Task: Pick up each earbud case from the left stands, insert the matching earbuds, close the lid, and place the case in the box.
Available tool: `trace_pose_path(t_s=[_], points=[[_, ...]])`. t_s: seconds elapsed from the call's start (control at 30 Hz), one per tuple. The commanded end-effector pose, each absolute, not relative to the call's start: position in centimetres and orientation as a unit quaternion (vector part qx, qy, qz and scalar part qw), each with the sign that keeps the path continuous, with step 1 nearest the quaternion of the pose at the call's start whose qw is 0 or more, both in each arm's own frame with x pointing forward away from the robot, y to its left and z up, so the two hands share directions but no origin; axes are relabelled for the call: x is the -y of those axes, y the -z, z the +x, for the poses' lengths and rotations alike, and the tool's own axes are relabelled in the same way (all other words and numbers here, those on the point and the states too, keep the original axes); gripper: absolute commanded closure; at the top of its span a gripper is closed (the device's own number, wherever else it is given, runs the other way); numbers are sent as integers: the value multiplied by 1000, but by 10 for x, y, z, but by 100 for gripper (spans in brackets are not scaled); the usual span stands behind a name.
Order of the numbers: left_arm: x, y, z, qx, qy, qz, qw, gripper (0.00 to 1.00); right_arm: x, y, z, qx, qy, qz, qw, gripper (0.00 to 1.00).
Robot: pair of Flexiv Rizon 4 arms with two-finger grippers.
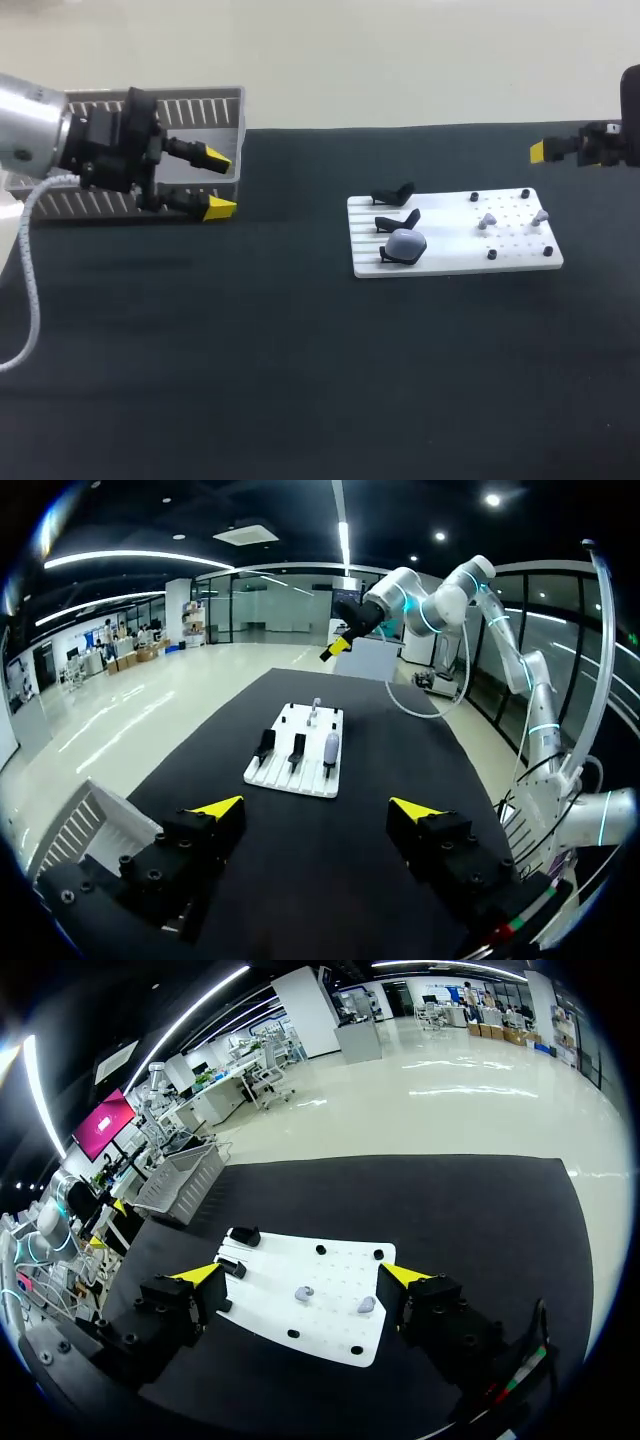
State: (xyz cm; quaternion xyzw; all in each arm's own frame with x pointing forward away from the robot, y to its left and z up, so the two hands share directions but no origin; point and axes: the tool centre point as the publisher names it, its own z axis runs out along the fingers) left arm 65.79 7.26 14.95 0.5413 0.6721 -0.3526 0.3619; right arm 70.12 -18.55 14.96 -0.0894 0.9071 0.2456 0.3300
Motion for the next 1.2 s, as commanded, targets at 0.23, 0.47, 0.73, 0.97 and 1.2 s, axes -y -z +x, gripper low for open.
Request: trace_pose_path(t_s=[0.23, 0.47, 0.73, 0.97, 1.2], points=[[-63, -143, 671, -691, 362, 529, 334, 0, 186, -150, 701, -907, -245, -90, 330, 0], [-63, -143, 671, -691, 362, 529, 334, 0, 186, -150, 701, -907, -245, -90, 330, 0], [-63, -143, 671, -691, 362, 529, 334, 0, 186, -150, 701, -907, -245, -90, 330, 0], [-46, -137, 678, -665, 375, 552, 335, 0, 186, -150, 701, -907, -245, -90, 330, 0], [-16, -133, 690, -630, 385, 592, 324, 0, 186, -150, 701, -907, -245, -90, 330, 0]])
